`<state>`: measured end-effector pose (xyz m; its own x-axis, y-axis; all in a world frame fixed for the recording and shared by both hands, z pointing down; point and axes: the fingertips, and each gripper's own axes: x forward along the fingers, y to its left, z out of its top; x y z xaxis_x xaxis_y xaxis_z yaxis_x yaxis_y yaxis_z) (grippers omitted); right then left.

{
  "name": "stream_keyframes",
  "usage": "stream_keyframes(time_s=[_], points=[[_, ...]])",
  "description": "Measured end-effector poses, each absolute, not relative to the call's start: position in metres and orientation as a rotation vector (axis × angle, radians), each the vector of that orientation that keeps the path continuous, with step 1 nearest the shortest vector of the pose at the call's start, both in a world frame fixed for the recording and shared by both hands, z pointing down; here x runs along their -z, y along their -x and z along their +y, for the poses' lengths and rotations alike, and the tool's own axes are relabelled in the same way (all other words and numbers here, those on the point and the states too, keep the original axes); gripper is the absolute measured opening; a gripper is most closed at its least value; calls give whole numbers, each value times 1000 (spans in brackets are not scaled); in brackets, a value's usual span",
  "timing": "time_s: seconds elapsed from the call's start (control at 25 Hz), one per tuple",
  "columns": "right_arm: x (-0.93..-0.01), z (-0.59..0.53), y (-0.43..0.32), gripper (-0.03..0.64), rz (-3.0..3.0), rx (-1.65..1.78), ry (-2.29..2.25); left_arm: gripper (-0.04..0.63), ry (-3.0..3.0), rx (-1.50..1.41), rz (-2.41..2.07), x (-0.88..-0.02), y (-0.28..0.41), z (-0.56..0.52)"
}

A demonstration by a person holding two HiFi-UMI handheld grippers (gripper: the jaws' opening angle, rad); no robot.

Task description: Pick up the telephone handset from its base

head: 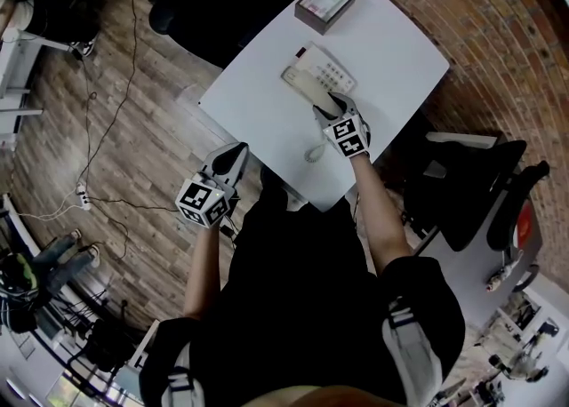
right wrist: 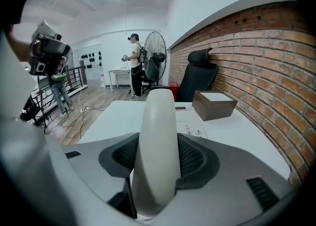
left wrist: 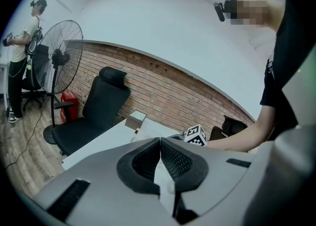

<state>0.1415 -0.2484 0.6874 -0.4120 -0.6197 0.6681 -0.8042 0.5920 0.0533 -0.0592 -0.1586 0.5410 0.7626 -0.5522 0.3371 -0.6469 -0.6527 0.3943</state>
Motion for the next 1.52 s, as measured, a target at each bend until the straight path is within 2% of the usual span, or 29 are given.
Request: stream_keyframes(time_s=[0.92,1.52], points=[[-650,-175,-187,206,-2078,-363,-1418,19,-2600,-277,-631,-532,33,-136],[-632,-141,-184,206,-2032,-359,-1580,20,-2661,-243,-569,-518,55,-128]])
